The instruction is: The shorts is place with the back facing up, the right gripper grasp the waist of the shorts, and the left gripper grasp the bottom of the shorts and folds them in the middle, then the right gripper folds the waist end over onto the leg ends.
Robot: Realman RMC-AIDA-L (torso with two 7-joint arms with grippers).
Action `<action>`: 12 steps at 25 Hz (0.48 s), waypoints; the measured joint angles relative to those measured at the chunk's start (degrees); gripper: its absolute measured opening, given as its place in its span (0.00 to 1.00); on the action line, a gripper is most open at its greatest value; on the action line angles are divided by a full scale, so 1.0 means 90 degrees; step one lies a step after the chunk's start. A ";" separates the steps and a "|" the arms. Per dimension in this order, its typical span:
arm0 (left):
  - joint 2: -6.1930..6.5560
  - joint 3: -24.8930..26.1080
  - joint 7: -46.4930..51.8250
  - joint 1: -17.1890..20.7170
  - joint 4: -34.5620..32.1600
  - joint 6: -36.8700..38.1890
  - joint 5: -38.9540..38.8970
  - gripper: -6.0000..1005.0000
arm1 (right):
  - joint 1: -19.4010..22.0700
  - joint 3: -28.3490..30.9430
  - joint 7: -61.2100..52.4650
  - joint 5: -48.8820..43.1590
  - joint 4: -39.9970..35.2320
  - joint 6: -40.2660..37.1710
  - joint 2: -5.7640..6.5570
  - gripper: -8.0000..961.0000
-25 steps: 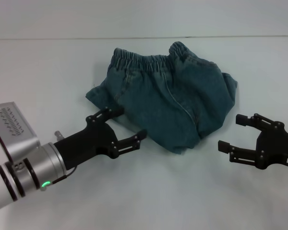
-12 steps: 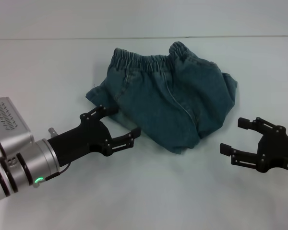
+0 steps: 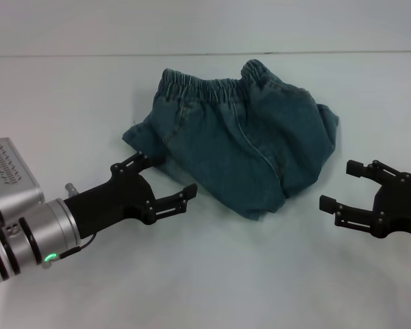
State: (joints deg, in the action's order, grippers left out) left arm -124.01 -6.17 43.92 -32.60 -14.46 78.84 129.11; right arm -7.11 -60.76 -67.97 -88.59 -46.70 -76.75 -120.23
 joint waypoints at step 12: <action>-0.0001 -0.0027 0.0041 -0.0029 -0.0024 -0.0049 -0.0010 0.90 | -0.0154 -0.0066 -0.0006 -0.0043 0.0150 0.0167 0.0005 0.99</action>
State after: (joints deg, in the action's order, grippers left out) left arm -124.02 -6.42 44.29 -32.86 -14.68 78.40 129.02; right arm -8.49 -61.35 -68.02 -88.97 -45.35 -75.25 -120.18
